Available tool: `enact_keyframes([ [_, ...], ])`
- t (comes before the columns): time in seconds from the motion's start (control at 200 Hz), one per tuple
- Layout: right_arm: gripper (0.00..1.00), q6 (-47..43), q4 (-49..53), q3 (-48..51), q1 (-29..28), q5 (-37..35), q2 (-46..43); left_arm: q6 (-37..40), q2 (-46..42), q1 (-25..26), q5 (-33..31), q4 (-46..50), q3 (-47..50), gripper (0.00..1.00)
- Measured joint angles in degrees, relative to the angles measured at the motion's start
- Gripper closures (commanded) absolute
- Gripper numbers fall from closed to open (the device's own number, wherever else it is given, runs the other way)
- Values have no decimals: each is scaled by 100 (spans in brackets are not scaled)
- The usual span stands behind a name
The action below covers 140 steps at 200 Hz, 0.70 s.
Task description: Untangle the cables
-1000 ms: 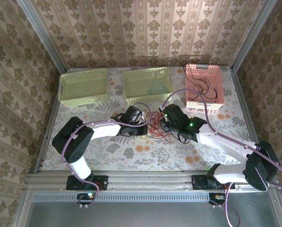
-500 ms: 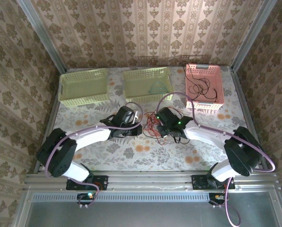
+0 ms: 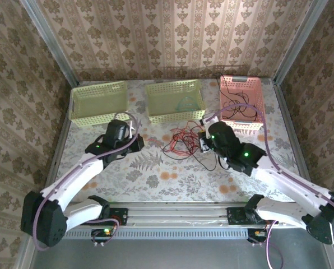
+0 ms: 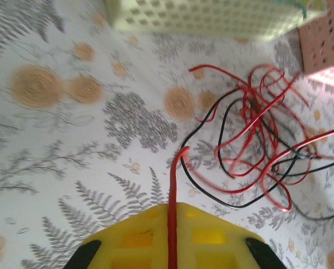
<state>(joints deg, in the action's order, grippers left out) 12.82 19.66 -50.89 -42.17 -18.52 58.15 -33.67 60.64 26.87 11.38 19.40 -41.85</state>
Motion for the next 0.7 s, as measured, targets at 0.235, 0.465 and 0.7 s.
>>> enact_keyframes([
  [0.235, 100, -57, -81, -282, 181, -507, -1010, 4, -984, -1038, -72, 546, 39, 100],
  [0.465, 100, -286, -450, -1482, 407, -522, -824, -111, -1578, -1775, -79, 885, 278, 100],
  [0.7, 100, -400, -732, -2468, 407, -201, -264, -181, -2052, -2111, -166, 1174, 273, 100],
])
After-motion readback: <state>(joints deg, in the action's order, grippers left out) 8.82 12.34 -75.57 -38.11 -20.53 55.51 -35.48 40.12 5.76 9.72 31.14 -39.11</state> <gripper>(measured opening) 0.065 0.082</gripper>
